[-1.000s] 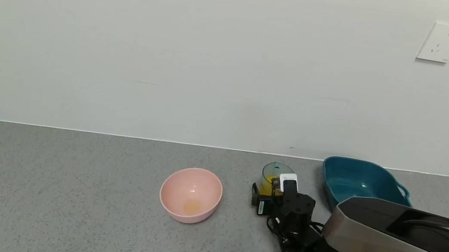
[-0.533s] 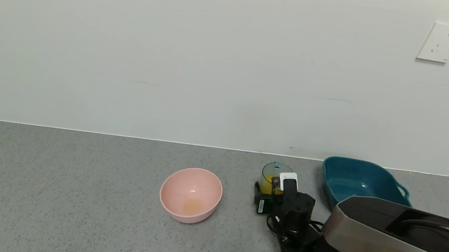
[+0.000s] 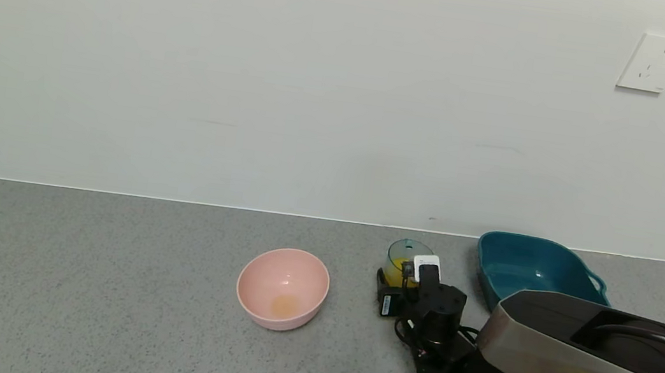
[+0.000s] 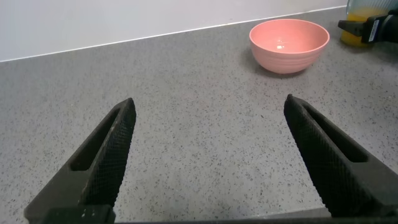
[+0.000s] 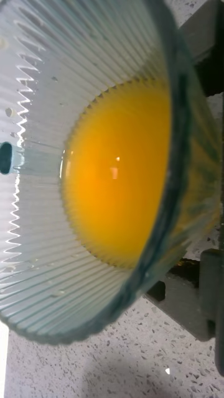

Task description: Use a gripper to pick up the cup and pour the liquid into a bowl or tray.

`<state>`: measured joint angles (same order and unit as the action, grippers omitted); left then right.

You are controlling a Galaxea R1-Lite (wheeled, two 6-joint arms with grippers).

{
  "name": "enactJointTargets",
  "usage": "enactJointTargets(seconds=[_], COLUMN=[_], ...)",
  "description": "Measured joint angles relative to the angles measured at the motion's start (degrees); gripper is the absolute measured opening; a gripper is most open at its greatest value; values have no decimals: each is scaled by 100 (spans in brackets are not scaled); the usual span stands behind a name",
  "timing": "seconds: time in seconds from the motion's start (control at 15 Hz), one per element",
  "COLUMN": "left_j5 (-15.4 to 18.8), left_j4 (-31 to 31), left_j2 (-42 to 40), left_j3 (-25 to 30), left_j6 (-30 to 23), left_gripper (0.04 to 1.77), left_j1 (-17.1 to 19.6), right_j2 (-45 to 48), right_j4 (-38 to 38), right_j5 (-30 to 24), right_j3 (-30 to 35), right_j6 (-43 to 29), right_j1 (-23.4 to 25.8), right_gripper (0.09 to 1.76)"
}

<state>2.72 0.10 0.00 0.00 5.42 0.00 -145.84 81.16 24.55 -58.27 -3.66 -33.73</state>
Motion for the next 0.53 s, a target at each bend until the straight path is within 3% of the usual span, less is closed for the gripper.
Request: enactJointTargets(seconds=[0.53], left_j5=[0], left_j4=[0], left_j2=[0], left_j3=[0], left_j6=[0], left_gripper=[172], left_j1=[0], right_j2=[187], right_j4=[-62], right_j5=[-60], right_j3=[67], right_j6=[107], right_j1=[13], right_gripper=[138])
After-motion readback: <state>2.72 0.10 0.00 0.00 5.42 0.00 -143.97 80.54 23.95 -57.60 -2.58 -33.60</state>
